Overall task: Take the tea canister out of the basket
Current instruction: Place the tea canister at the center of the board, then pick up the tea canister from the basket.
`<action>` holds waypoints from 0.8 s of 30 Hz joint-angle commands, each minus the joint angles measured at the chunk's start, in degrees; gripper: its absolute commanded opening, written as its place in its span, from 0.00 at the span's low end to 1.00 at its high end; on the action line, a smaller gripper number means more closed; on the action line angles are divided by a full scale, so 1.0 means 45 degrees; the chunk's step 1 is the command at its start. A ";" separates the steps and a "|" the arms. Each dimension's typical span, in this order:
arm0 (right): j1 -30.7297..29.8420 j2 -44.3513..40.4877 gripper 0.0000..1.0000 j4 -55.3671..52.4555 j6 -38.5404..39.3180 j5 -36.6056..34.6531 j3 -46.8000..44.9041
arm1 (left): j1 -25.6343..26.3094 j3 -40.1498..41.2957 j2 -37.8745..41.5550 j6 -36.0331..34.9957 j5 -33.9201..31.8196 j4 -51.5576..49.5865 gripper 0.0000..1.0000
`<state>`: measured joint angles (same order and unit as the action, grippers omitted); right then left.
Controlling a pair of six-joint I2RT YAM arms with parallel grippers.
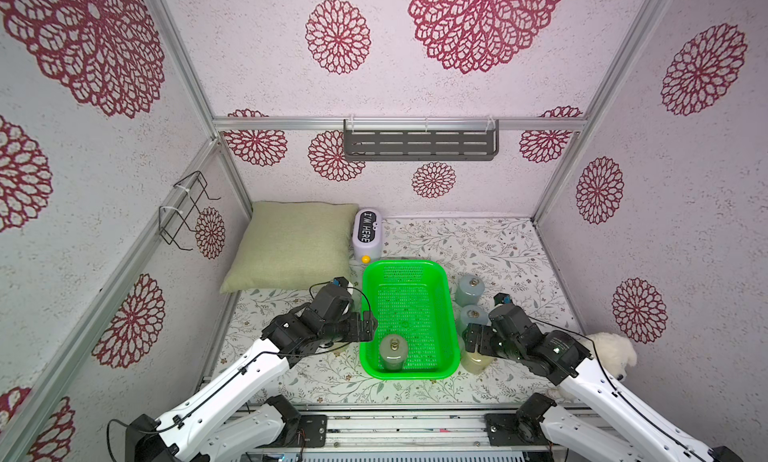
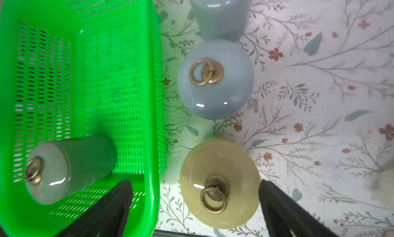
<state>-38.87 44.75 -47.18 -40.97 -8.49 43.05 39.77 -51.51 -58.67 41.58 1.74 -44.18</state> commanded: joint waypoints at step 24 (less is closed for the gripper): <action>-0.0111 -0.1480 0.99 0.5113 0.3061 0.5829 -0.1383 | 0.2776 -0.3298 -0.3989 0.0282 -0.0600 -0.3099 0.97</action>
<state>-39.00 38.87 -27.53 -29.34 14.87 36.29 50.94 -64.79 -75.18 42.26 -0.14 -56.38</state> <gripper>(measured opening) 0.992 0.975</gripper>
